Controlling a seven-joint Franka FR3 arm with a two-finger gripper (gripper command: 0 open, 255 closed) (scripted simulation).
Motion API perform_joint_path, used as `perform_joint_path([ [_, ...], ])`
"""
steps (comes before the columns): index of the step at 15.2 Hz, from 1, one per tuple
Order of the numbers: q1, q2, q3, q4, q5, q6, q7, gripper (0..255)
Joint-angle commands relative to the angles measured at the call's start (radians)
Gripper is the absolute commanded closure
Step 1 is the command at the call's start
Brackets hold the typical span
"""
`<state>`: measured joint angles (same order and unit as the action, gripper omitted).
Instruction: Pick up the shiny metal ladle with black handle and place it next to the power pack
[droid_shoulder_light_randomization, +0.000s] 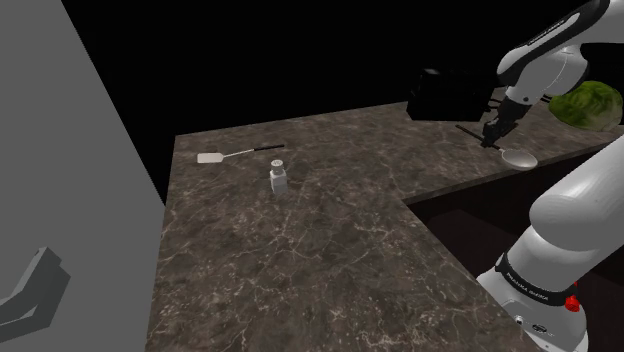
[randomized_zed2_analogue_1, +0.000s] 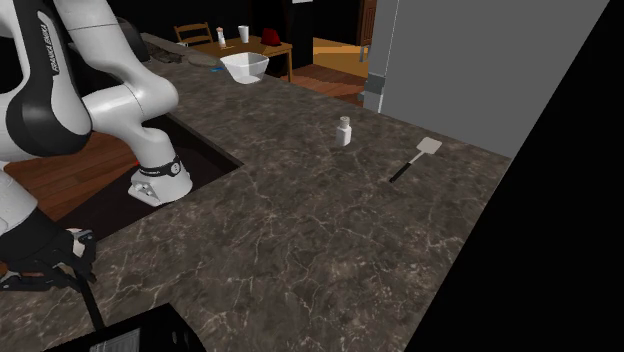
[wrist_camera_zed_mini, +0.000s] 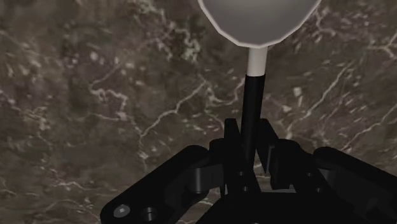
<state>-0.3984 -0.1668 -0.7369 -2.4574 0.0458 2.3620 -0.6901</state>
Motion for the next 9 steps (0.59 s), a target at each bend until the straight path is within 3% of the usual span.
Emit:
perform_joint_path([
  [1,0.001,0.002,-0.001,-0.003,0.002,0.004,-0.001,255],
  [6,0.001,0.002,0.000,-0.003,0.002,0.004,-0.001,255],
  [7,0.001,0.002,-0.001,-0.003,0.002,0.004,-0.001,0],
  [9,0.001,0.002,-0.001,-0.003,0.002,0.004,-0.001,0],
])
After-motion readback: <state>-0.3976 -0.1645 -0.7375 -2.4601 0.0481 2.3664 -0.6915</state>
